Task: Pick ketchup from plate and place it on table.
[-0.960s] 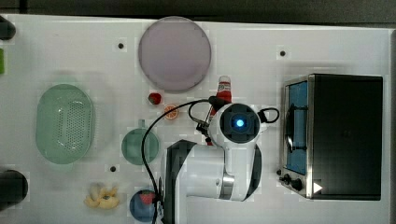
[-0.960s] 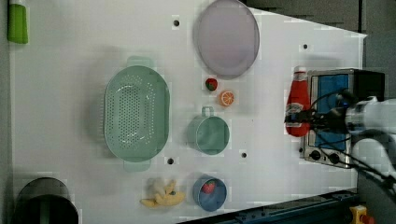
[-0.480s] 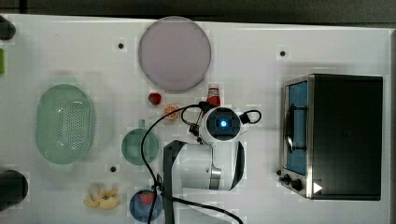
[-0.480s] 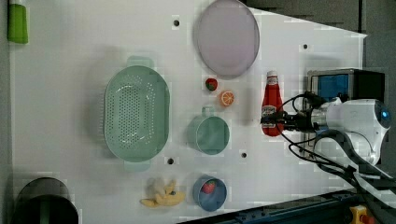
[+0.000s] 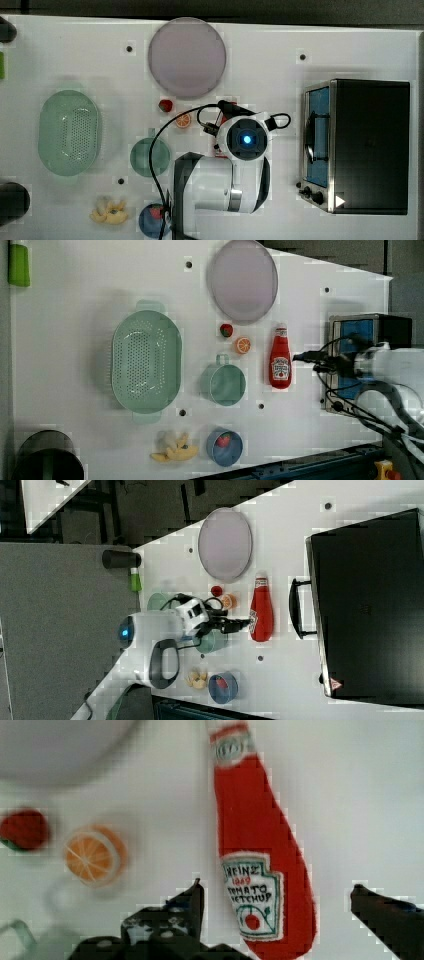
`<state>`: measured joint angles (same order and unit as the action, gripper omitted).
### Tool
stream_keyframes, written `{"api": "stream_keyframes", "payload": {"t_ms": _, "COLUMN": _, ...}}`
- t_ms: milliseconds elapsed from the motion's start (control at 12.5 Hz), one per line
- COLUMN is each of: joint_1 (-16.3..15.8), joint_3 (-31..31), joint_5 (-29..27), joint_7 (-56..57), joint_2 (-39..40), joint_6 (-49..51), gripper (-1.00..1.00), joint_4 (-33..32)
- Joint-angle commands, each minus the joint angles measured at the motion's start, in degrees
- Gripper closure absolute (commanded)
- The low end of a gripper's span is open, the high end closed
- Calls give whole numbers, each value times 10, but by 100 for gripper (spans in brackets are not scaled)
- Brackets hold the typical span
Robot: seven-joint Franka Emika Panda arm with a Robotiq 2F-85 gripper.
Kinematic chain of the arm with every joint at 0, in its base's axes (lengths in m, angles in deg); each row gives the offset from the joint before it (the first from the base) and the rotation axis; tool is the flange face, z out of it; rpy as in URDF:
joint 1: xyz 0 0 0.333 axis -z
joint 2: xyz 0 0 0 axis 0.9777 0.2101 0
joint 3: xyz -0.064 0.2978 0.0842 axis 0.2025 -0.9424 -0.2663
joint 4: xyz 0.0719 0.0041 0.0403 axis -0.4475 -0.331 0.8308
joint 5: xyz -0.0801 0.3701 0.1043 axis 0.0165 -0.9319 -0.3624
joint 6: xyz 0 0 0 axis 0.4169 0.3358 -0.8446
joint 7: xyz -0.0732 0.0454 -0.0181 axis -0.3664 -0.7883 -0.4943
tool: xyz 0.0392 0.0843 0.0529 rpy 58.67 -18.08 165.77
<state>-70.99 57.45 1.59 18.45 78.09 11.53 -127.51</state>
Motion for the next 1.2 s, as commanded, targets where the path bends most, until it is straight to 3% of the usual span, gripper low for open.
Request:
{"api": "stream_keyframes", "payload": {"t_ms": 80, "joint_1": -7, "joint_3": -10, "joint_5": 3, "joint_7": -111, "joint_2": -62, "joint_6": 41, "gripper": -100, "joint_4": 34}}
{"api": "stream_keyframes", "payload": {"t_ms": 320, "joint_1": -11, "joint_3": -23, "joint_5": 3, "joint_7": -224, "joint_2": -105, "joint_6": 178, "gripper": -100, "joint_4": 96}}
{"api": "stream_keyframes", "payload": {"t_ms": 880, "joint_1": -8, "joint_3": -25, "joint_5": 3, "joint_7": -228, "joint_2": -114, "joint_6": 391, "gripper": -100, "joint_4": 294}}
{"api": "stream_keyframes", "payload": {"t_ms": 1200, "joint_1": -7, "joint_3": -22, "joint_5": 3, "joint_7": -229, "joint_2": -113, "joint_6": 497, "gripper": -100, "joint_4": 365}}
